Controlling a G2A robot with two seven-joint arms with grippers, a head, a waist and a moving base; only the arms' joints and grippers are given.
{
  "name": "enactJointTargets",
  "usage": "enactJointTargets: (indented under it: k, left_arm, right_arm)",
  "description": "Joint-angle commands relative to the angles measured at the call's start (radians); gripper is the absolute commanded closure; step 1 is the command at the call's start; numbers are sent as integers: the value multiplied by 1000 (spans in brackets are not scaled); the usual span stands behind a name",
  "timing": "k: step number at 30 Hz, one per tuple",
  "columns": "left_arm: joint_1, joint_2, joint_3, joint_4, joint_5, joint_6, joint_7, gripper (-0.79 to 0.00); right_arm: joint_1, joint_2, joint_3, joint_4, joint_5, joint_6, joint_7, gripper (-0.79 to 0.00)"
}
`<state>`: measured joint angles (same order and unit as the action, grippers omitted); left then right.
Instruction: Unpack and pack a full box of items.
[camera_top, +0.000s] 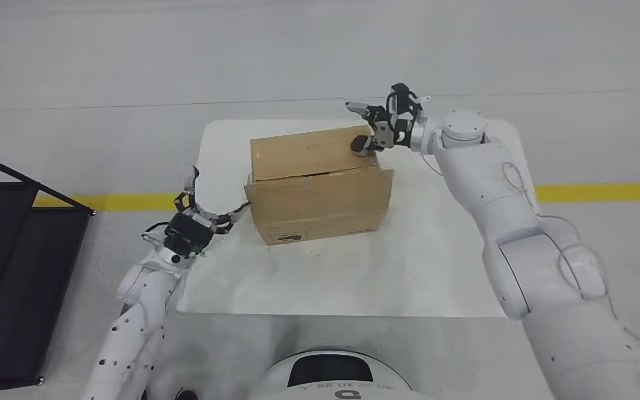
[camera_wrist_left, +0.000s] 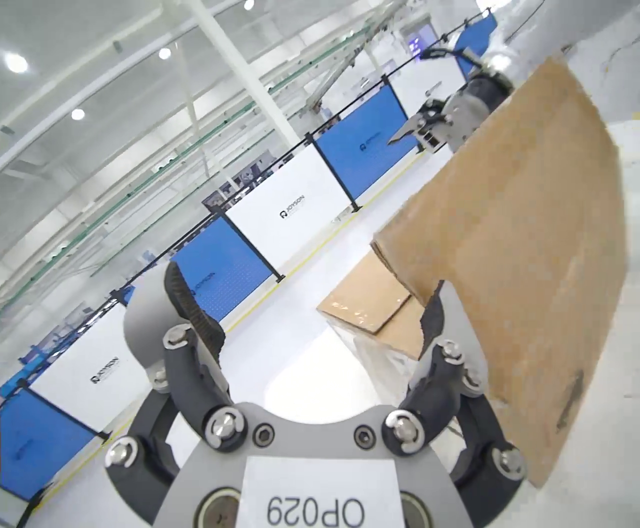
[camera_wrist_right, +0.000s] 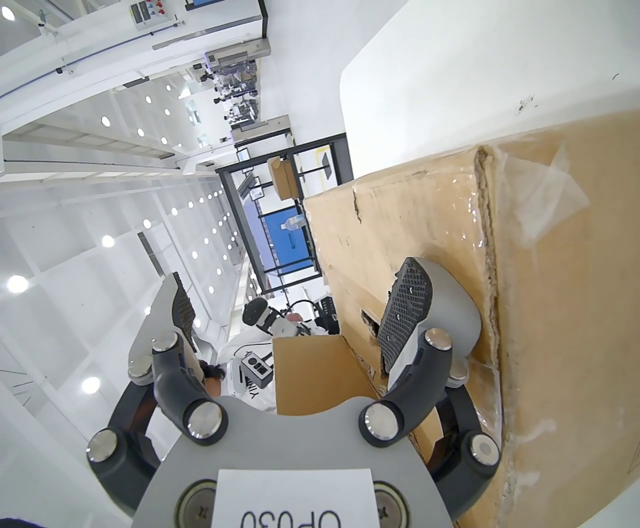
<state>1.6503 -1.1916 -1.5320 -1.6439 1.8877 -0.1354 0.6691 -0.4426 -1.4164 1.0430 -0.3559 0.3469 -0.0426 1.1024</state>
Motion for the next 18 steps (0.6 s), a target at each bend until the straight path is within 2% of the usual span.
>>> enactJointTargets:
  k: [1, 5, 11, 15, 18]
  left_arm:
    - [-17, -3, 9, 3, 9, 32, -67, -785]
    - [-47, -6, 46, 11, 59, 64, -146, -785]
    - [-89, -11, 104, 38, 137, 88, -199, -785]
    - [-102, -14, 126, 56, 141, 100, -218, -785]
    - [-108, -15, 136, 71, 143, 109, -228, -785]
  right_arm:
    - [1, 3, 9, -6, 7, -16, -3, -785]
    - [2, 14, 32, -26, 23, -60, -18, -785]
    - [-28, 41, 115, -121, 120, -147, -20, -785]
    - [-85, 71, 153, -256, 115, -134, 47, -785]
    - [-151, 97, 172, -379, 65, -79, 101, -785]
